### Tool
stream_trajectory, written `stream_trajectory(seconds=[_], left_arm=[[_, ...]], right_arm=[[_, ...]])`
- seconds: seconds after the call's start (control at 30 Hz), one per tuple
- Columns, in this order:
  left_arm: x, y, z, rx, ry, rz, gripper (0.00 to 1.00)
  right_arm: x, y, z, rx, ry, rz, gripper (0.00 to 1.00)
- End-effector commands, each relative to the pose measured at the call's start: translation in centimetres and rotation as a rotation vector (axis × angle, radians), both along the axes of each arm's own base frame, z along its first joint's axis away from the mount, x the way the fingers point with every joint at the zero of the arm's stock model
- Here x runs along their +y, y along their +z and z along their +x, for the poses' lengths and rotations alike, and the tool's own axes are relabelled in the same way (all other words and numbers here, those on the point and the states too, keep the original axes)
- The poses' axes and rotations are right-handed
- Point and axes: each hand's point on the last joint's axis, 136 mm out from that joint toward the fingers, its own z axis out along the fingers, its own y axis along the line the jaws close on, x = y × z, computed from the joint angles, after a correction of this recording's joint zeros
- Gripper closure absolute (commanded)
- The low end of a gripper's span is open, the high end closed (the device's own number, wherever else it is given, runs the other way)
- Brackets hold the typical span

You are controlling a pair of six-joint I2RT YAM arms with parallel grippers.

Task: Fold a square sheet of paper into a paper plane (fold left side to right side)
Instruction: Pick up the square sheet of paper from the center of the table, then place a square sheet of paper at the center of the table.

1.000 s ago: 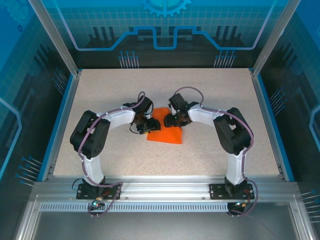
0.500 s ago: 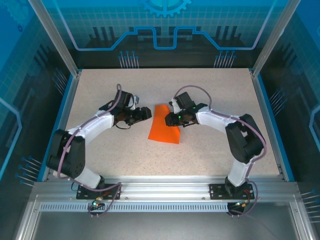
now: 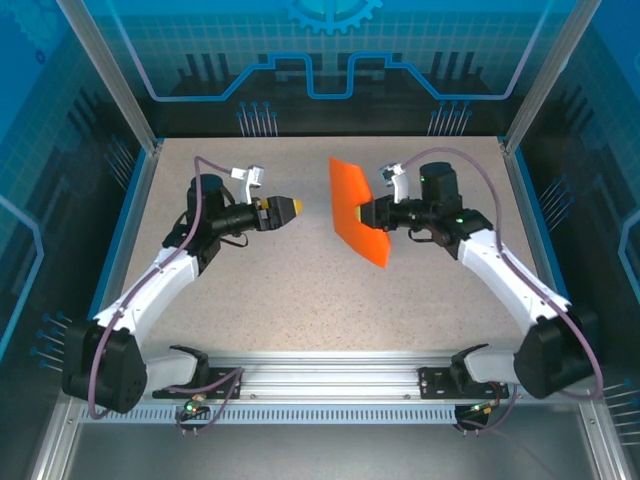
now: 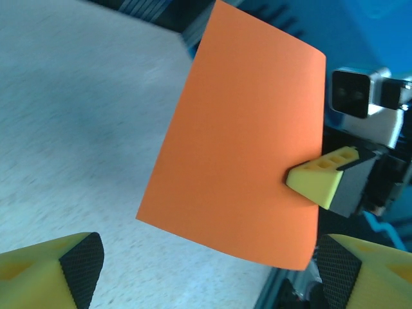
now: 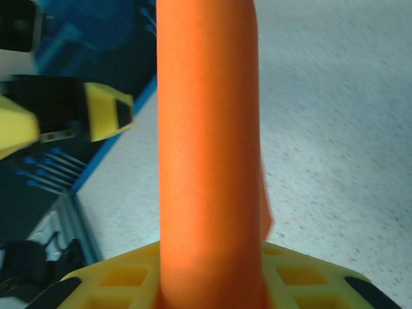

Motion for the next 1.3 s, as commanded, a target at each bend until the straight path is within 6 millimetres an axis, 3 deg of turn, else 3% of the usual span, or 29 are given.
stream_trajectory(seconds=[0.0,0.13,0.3,0.57,0.63,0.77,0.83,0.97,1.03,1.13,1.27], left_arm=[[-1.4,4.6,-2.3,-0.192,-0.176,-0.055,0.1],[-2.9,6.8,-3.6,-0.272,-0.274,-0.053,0.09],[-4.6,8.0,-4.5,-0.31,-0.363,-0.046,0.09],[-6.3,8.9,-5.6,-0.334,-0.454,-0.05,0.14],[-6.4,8.8,-5.7,-0.329,-0.461,-0.052,0.23],[-6.5,8.8,-5.7,-0.31,-0.461,-0.051,0.68],[-6.6,9.0,-5.6,-0.304,-0.452,-0.048,0.84],[-6.5,8.1,-4.9,-0.268,-0.409,-0.016,0.88],[-6.4,7.0,-4.0,-0.209,-0.369,0.006,0.88],[-6.3,4.7,-2.4,-0.093,-0.31,0.041,0.88],[-6.3,-0.1,-0.4,0.068,-0.242,0.087,0.88]], right_arm=[[0.8,4.1,-3.8,-0.067,0.18,0.076,0.68],[1.4,7.3,-6.5,-0.114,0.291,0.14,0.68],[1.9,9.6,-8.7,-0.175,0.372,0.162,0.67],[1.6,10.0,-8.6,-0.197,0.335,0.147,0.67],[1.4,9.8,-8.3,-0.2,0.307,0.136,0.67],[0.5,9.0,-7.5,-0.175,0.239,0.119,0.64],[-0.1,8.5,-7.0,-0.153,0.191,0.098,0.62],[-1.7,7.4,-6.0,-0.135,0.07,0.048,0.44],[-3.3,6.3,-4.9,-0.126,-0.051,-0.021,0.2],[-6.3,4.0,-3.3,-0.091,-0.243,-0.152,0.01],[-9.0,1.6,-2.4,-0.048,-0.39,-0.256,0.0]])
